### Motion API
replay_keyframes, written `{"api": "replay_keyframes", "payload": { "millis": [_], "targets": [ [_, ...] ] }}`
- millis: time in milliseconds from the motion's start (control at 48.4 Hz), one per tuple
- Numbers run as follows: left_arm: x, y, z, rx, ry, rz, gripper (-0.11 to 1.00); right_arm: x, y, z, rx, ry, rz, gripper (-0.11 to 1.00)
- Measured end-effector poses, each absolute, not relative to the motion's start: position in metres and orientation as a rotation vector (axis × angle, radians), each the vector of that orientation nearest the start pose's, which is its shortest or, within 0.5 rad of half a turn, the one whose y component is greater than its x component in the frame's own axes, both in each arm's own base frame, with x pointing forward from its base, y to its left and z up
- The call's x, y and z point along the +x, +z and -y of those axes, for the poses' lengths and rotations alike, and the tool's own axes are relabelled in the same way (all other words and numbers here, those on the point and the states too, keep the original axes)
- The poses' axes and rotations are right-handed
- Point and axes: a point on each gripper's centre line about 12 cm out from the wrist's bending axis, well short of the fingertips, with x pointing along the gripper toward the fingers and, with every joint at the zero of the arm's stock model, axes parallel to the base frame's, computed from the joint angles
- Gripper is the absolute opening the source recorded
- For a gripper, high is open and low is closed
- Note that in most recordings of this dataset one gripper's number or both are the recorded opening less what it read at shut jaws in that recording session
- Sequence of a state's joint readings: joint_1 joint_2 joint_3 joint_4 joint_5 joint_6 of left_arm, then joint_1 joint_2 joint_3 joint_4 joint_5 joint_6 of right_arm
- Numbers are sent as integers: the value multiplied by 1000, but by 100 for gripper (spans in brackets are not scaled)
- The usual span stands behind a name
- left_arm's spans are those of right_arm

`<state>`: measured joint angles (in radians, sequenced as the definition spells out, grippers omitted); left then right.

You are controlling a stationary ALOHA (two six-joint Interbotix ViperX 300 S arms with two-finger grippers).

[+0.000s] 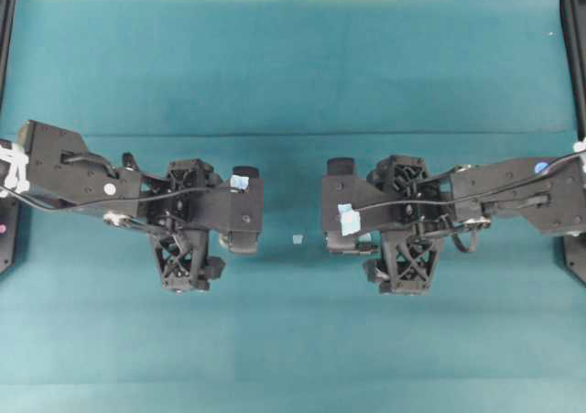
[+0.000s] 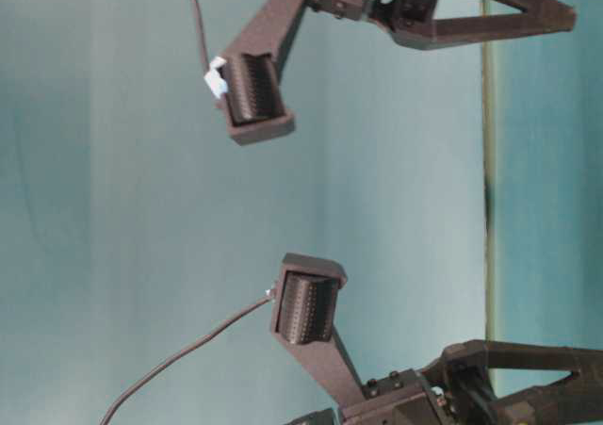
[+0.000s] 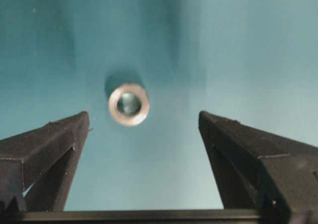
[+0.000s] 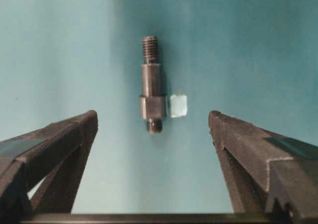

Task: Insert the washer onto the shaft with both hands.
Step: 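Lower left gripper over the washer and right gripper over the shaft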

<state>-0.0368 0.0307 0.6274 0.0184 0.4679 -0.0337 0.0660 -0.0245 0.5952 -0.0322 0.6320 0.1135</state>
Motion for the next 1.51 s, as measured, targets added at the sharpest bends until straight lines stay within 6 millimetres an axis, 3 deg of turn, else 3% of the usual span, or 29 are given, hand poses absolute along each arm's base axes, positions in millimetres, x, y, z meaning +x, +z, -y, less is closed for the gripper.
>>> {"api": "replay_keyframes", "payload": {
  "millis": [289,703,971,1509],
  "targets": [
    [360,132,12,10,-15,-1106,96,351,142,-22,23,-9,-1213,93],
    [359,107,11,7,-13,-1129,96,355,122,-23,19,-5,-1225,93],
    [361,105,11,7,-14,-1120,96,348,108,-23,17,-2,-1231,93],
    [359,101,4,-2,2,-1129,96,350,99,-21,-40,38,-1222,92]
  ]
}}
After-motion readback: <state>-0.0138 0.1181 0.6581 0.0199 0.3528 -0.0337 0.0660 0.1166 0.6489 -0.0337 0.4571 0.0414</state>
